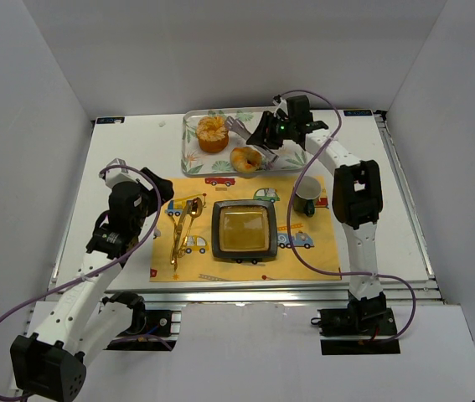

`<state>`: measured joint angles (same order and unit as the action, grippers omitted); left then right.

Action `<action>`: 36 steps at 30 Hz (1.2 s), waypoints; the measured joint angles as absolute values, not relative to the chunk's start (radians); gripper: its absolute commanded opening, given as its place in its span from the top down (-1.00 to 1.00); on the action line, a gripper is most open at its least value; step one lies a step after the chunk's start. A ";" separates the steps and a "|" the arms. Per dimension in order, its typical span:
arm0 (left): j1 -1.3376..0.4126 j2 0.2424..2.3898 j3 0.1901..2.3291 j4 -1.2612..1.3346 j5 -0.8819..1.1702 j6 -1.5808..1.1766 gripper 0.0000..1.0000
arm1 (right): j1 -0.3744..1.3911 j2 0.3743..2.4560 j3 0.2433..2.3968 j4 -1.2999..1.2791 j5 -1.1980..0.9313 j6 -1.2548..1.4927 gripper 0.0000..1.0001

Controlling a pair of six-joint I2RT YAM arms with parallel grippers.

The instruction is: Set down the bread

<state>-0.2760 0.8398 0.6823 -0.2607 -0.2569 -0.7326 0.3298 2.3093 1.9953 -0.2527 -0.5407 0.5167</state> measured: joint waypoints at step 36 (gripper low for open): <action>-0.276 0.813 0.686 -0.276 -0.280 -0.734 -0.84 | 0.356 2.308 1.922 -0.159 -0.573 0.662 0.95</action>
